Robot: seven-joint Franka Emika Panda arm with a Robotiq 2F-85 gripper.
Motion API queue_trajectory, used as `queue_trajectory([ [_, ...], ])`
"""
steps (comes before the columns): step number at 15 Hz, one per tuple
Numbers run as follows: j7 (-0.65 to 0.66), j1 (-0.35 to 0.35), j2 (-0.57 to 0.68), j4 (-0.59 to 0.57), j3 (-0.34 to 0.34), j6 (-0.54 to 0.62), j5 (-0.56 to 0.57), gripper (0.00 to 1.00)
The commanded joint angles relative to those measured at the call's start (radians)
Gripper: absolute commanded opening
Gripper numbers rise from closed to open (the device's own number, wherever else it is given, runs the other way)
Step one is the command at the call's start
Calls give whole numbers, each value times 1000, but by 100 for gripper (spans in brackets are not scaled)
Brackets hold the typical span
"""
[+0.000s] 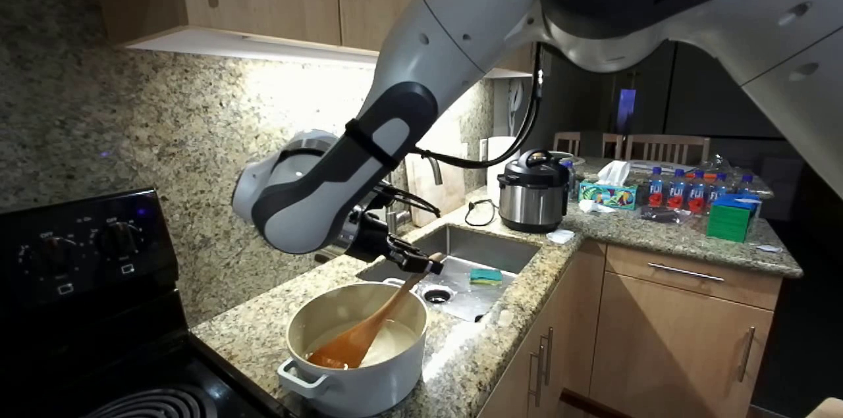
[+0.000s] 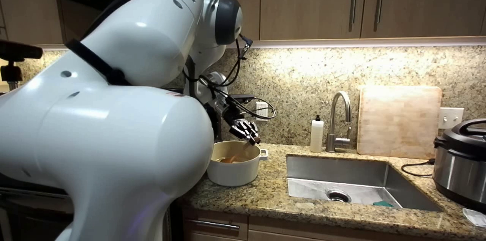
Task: Use the wooden spoon to stir the water in the pot.
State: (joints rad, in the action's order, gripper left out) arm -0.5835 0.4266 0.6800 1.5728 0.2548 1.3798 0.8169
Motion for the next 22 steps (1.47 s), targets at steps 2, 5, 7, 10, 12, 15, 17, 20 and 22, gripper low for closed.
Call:
queue_trajectory([
  [2, -32, -16, -50, 85, 35, 14, 54, 9],
  [5, 1, -58, -108, 135, 42, 55, 24, 9],
  [7, 1, -85, -141, 154, 40, 69, 8, 9],
  [10, 25, -118, -178, 170, 32, 97, -8, 9],
  [12, 42, -121, -182, 164, 24, 93, 2, 9],
  [15, 57, -102, -172, 149, 14, 63, 36, 9],
  [17, 78, -80, -155, 134, 6, 20, 65, 9],
  [20, 110, -34, -125, 120, 5, -64, 139, 9],
  [22, 98, -12, -100, 108, 13, -103, 180, 9],
])
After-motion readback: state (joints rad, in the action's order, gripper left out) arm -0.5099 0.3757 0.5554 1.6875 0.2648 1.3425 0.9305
